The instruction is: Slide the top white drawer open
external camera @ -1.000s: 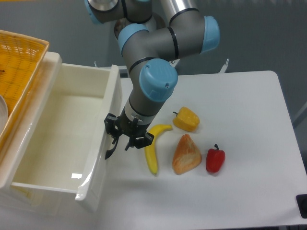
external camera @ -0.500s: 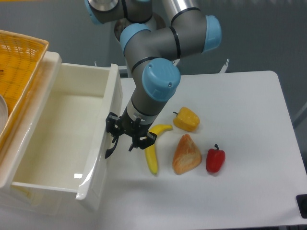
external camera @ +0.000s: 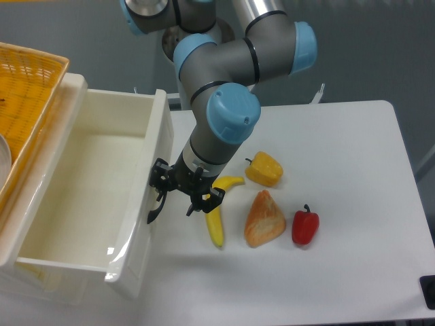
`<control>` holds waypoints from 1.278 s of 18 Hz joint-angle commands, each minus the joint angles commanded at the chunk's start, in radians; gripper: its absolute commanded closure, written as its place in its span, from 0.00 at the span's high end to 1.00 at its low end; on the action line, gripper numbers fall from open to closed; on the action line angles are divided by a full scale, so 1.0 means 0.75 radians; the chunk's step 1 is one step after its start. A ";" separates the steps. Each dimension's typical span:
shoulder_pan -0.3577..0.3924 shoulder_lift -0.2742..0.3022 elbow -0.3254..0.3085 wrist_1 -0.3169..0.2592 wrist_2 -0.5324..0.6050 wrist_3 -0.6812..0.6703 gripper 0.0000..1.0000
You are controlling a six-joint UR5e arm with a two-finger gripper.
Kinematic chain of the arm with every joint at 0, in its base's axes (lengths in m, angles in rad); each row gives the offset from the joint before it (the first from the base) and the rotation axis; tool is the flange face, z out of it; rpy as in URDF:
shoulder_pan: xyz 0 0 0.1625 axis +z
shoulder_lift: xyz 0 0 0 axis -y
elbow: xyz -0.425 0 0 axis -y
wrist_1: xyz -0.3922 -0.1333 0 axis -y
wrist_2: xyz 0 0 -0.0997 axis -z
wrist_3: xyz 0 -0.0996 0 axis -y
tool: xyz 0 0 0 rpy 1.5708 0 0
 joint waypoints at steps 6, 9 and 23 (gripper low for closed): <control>0.002 -0.002 -0.004 -0.006 -0.022 -0.010 0.88; 0.018 -0.002 -0.004 -0.006 -0.033 -0.010 0.91; 0.147 0.014 0.012 -0.002 -0.033 0.096 1.00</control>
